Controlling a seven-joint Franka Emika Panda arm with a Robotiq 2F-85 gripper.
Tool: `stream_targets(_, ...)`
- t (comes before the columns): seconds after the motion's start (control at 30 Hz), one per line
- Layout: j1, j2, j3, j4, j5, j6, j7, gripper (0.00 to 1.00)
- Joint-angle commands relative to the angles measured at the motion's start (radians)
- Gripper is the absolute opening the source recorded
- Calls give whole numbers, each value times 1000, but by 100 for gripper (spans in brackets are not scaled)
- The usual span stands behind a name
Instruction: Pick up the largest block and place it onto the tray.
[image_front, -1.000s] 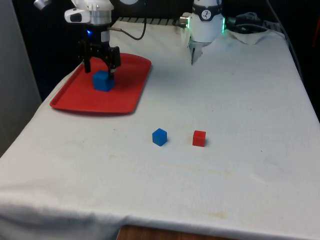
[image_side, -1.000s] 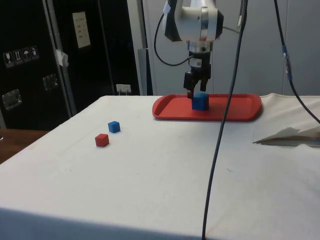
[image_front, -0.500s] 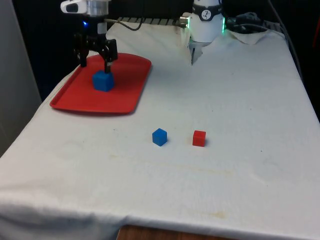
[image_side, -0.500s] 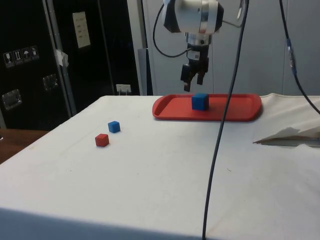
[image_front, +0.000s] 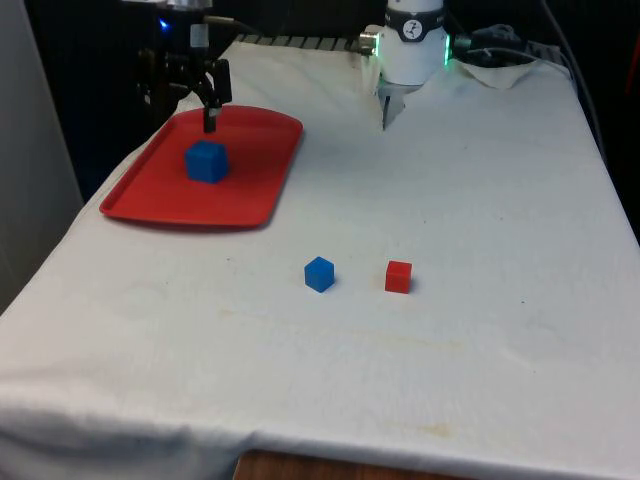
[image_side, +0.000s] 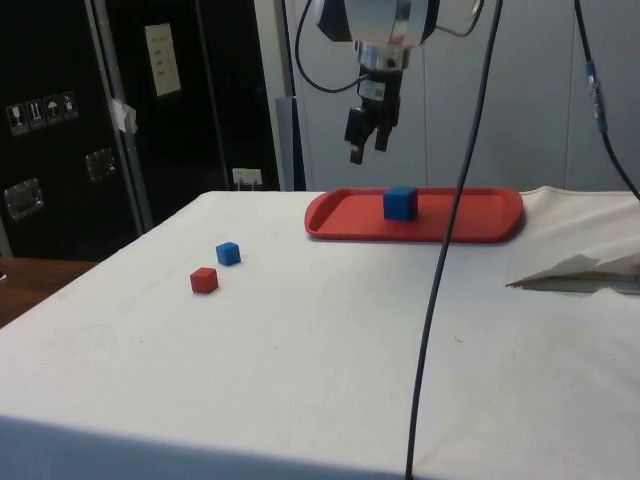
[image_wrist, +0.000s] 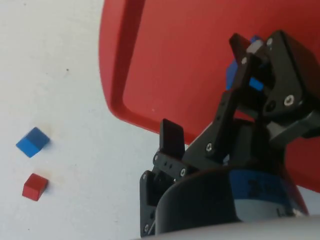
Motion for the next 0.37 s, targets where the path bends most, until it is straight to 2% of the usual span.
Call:
stream_targets(0.0,15,3,-15,-1,-23,-7,19,100)
stream_targets(0.03,2,-2,-1,2,-3,0,1,100)
stream_targets(0.07,18,2,-17,1,-28,-6,21,100)
stream_targets(0.23,30,-6,-19,13,-59,1,43,100)
stream_targets(0.3,27,-7,-17,15,-65,2,42,100)
stream_targets(0.33,18,-10,-5,19,-52,3,31,100)
